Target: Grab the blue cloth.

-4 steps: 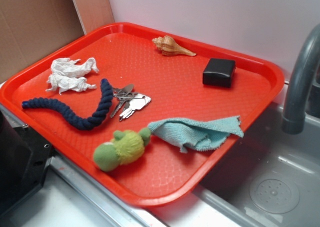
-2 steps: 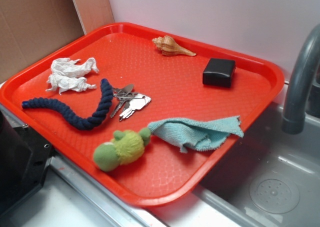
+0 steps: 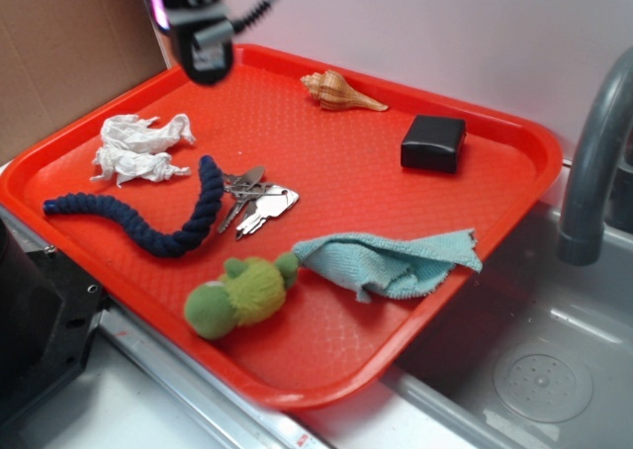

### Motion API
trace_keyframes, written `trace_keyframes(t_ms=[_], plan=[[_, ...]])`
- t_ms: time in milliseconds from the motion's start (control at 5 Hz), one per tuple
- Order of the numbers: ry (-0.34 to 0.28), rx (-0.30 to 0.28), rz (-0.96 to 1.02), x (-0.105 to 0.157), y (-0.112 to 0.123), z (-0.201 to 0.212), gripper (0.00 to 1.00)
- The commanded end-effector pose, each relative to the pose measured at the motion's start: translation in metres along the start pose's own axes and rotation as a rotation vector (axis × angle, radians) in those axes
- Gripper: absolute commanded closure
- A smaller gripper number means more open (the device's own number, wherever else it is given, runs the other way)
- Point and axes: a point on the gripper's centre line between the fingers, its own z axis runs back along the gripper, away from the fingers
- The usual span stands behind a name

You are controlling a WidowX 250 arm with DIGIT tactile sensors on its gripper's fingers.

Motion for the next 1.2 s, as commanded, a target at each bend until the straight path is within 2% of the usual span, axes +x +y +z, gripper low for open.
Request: trace_keyframes(t_ms=[0,400,600,800,1000], plan=[[-0.068,0.022,-0.505,0.001,-0.063,-0.023,0.0],[-0.068,0.022,-0.505,0.001,-0.063,-0.023,0.0],[-0.027,0.064,-0.626,0.017,-0.059,-0.047,0.0],[-0.065,0.13,-0.778,0.044,-0.066,-0.075,0.0],[-0.019,0.086,-0.857,0.061,-0.071,-0.1,0.0]])
